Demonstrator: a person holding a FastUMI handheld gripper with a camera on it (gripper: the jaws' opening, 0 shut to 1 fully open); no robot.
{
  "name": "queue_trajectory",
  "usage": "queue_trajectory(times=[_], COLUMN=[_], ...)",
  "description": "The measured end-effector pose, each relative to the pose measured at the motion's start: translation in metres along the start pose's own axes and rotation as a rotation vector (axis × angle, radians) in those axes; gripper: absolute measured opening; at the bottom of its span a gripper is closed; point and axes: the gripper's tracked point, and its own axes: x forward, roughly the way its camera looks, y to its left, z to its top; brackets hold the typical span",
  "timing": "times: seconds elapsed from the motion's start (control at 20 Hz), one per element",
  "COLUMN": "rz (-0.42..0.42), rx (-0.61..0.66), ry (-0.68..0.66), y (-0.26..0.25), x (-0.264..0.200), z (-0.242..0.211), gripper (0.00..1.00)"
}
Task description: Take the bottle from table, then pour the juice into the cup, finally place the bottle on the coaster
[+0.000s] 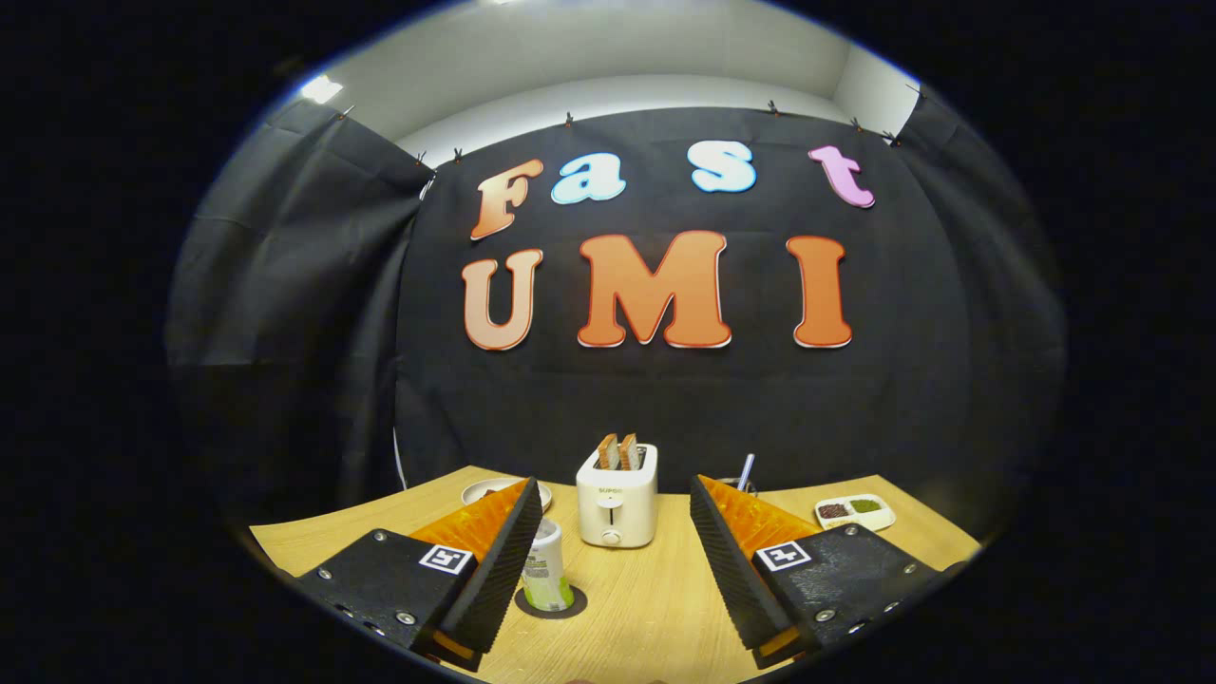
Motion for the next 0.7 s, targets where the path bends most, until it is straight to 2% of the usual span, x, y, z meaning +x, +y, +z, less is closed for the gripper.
queue_trajectory(times=[0.15,0.4,0.7], rz=[-0.013,-0.056,-0.081], rx=[-0.004,-0.044,-0.048], ry=[-0.057,-0.090,-0.142], y=[-0.010,-0.026,-0.038], x=[-0.026,-0.063,-0.080], z=[0.032,0.058,0.082], gripper=[0.93,0.93,0.93])
